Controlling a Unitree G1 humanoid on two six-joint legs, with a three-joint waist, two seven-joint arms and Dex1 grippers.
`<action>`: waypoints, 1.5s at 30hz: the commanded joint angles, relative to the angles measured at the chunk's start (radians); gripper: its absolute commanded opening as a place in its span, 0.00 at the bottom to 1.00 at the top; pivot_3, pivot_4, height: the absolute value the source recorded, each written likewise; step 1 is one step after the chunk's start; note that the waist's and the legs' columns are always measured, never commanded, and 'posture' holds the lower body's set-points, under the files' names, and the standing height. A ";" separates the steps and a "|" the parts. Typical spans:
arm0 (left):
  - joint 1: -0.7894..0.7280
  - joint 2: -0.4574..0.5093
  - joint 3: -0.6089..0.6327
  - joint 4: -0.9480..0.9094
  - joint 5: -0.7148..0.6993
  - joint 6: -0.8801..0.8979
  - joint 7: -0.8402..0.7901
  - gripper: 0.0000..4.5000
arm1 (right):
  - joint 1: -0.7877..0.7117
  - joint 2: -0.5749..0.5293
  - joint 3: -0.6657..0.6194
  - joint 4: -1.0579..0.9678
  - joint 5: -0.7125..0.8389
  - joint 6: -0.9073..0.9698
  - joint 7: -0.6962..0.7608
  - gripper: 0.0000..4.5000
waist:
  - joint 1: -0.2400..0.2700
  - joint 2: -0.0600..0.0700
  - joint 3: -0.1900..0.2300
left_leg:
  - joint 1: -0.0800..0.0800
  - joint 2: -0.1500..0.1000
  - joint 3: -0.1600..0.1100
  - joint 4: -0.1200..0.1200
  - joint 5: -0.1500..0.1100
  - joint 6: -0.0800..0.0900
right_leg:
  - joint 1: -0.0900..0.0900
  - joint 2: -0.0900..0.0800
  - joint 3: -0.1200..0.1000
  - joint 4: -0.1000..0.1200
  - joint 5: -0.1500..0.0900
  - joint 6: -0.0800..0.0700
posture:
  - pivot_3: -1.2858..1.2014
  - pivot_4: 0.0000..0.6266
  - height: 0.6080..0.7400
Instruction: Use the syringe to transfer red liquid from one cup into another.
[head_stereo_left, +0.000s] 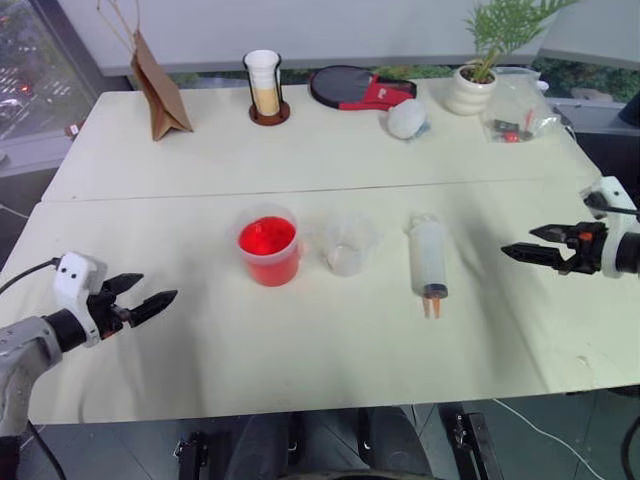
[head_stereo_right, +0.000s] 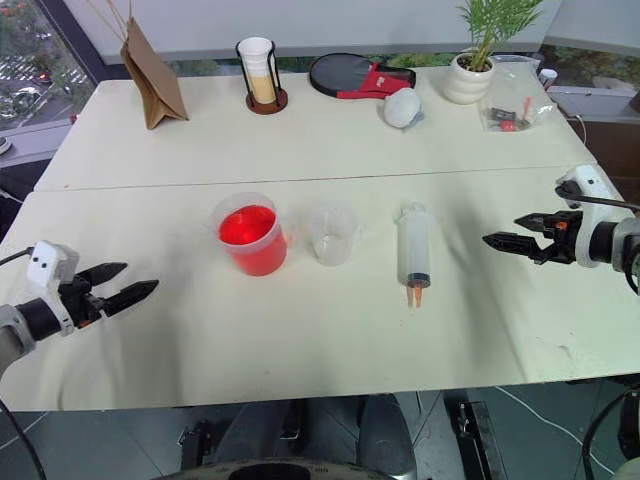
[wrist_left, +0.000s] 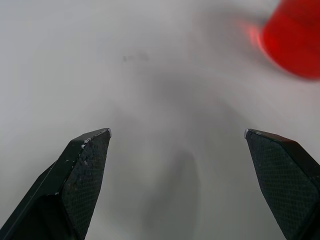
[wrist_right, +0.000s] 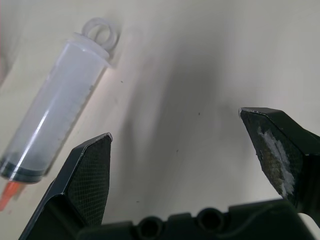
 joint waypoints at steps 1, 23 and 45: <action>0.005 0.003 0.041 -0.028 -0.007 -0.010 0.006 0.99 | -0.038 -0.002 -0.003 0.003 -0.010 -0.013 0.009 1.00 | -0.001 0.000 0.000 | 0.000 0.000 0.000 0.000 0.000 0.000 | 0.000 0.000 0.000 0.000 0.000 0.000 | 0.52 0.24 1.00; -0.141 0.002 -0.040 0.049 0.071 -0.043 0.032 0.99 | -0.245 0.037 0.114 0.204 -0.228 -0.119 -0.091 1.00 | -0.003 0.000 0.000 | 0.000 -0.001 0.001 0.000 0.001 -0.001 | 0.000 0.001 -0.001 0.001 0.001 0.002 | 0.52 0.24 1.00; -0.511 0.291 -0.264 0.116 0.115 -0.036 -0.348 0.99 | -0.665 0.189 0.531 0.076 -0.042 0.908 0.072 1.00 | -0.004 -0.002 0.000 | -0.016 -0.001 0.015 0.011 0.000 0.001 | -0.020 0.000 -0.003 0.016 0.002 0.003 | 0.52 0.24 1.00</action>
